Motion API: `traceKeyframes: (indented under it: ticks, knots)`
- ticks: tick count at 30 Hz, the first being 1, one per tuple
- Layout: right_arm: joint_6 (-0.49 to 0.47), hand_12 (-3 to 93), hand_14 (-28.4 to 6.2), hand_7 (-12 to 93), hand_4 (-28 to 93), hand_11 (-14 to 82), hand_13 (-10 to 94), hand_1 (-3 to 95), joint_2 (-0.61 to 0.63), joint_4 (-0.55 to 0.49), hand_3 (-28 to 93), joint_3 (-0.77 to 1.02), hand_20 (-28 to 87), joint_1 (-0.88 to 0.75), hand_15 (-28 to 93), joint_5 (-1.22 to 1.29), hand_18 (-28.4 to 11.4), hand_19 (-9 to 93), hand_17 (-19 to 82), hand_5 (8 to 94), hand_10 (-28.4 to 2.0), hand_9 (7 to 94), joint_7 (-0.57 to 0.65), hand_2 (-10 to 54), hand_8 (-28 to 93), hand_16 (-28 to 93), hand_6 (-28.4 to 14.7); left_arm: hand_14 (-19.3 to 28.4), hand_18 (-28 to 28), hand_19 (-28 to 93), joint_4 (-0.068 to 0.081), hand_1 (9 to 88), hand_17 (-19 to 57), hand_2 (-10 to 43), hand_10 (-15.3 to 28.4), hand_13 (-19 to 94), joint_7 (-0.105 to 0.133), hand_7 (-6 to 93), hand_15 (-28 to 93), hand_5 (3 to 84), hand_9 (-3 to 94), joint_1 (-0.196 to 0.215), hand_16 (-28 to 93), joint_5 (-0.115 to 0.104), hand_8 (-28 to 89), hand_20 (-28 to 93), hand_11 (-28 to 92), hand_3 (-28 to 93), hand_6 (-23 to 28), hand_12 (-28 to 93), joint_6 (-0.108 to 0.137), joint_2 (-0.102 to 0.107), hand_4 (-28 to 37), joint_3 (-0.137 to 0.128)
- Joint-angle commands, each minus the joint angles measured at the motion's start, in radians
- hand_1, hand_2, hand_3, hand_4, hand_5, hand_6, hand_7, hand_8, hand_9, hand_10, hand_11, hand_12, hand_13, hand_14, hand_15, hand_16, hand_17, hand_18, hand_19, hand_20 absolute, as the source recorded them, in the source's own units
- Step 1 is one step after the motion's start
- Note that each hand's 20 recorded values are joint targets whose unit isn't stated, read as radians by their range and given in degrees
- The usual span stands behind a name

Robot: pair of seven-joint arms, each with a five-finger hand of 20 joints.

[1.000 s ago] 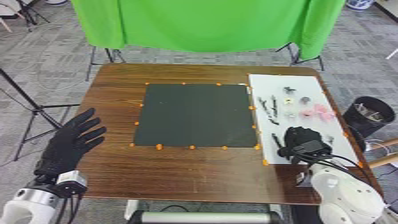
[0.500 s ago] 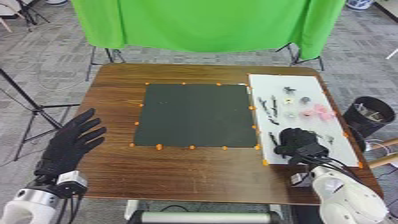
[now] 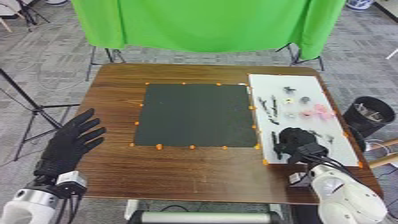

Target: Arrange flowers

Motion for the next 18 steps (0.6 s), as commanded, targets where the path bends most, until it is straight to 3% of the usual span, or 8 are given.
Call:
traceKeyframes:
  ticks: [1, 2, 3, 5, 7, 8, 18]
  knots:
    - [0.050, 42.7, -8.8, 64, -8, 67.1, 78, 26.6, 0.020, -0.033, 93, -0.013, 69, 0.018, 84, -0.072, -21.5, 93, 47, 63.8, -10.1, 79.0, 0.078, 5.1, 26, 32, -1.2, 16.5, 23.0, 42, -0.001, 24.1, -9.1, -4.2, 12.5, 19, -0.001, 20.4, 30, 27.0, 22.6, 0.011, -1, 0.003, -11, 7, 21, 69, 2.8, 15, 0.005, -0.004, -24.6, -0.006]
    - [0.053, 42.9, -9.0, 64, -11, 66.4, 77, 28.0, 0.021, -0.039, 93, -0.018, 68, 0.016, 84, -0.105, -21.5, 93, 46, 63.4, -10.3, 78.6, 0.116, 4.6, 24, 32, -1.1, 16.5, 23.0, 42, -0.001, 24.1, -9.1, -4.2, 12.5, 19, -0.002, 20.4, 30, 27.0, 22.6, 0.011, -1, 0.003, -11, 7, 21, 69, 2.8, 15, 0.004, -0.005, -24.5, -0.007]
    - [0.052, 42.1, -9.4, 63, -17, 65.7, 76, 30.3, 0.018, -0.043, 89, -0.011, 66, 0.011, 83, -0.115, -21.3, 93, 44, 62.4, -10.7, 77.4, 0.124, -0.8, 21, 32, -1.1, 16.5, 23.0, 42, -0.001, 24.2, -9.1, -4.2, 12.6, 19, -0.003, 20.4, 30, 27.0, 22.6, 0.012, -1, 0.004, -11, 7, 21, 69, 2.8, 15, 0.003, -0.006, -24.5, -0.008]
    - [0.027, 42.5, -10.0, 59, -18, 65.2, 73, 23.0, 0.013, -0.056, 86, -0.001, 64, 0.009, 83, -0.113, -21.7, 93, 41, 60.7, -11.4, 74.7, 0.142, -3.5, 19, 33, -2.2, 16.5, 23.0, 42, -0.002, 24.1, -9.1, -4.3, 12.5, 19, -0.002, 20.4, 30, 27.0, 22.6, 0.016, -1, 0.003, -11, 7, 21, 69, 2.8, 15, 0.005, -0.005, -24.4, -0.011]
    - [-0.014, 43.5, -10.8, 62, -18, 65.4, 70, 16.9, 0.009, -0.064, 85, 0.006, 62, 0.011, 83, -0.108, -22.0, 93, 39, 59.6, -12.1, 70.8, 0.147, -4.0, -8, 33, -3.3, 16.5, 23.0, 42, -0.003, 24.1, -9.1, -4.3, 12.5, 19, -0.001, 20.3, 30, 27.0, 22.7, 0.021, -1, 0.002, -11, 7, 21, 69, 2.8, 15, 0.005, -0.006, -24.5, -0.015]
    - [-0.017, 43.9, -11.1, 62, -19, 65.4, 69, 15.2, 0.010, -0.064, 83, 0.003, 62, 0.012, 83, -0.114, -22.1, 93, 38, 58.8, -12.4, 69.5, 0.150, -4.7, -13, 33, -3.6, 16.5, 23.0, 42, -0.003, 24.1, -9.1, -4.3, 12.6, 19, 0.001, 20.3, 30, 27.0, 22.7, 0.020, -1, 0.003, -11, 7, 21, 69, 2.8, 15, 0.005, -0.006, -24.5, -0.014]
    - [-0.158, 44.0, -11.7, 56, -24, 63.8, 65, 10.2, -0.004, -0.055, 75, -0.013, 57, 0.027, 82, -0.109, -22.1, 93, 35, 56.1, -13.3, 65.9, 0.169, -8.8, -16, 32, -4.8, 16.5, 23.0, 42, -0.001, 24.3, -9.1, -4.2, 12.6, 19, -0.003, 20.4, 30, 27.1, 22.7, 0.014, -1, 0.004, -11, 7, 21, 69, 2.7, 15, 0.003, -0.007, -24.4, -0.010]
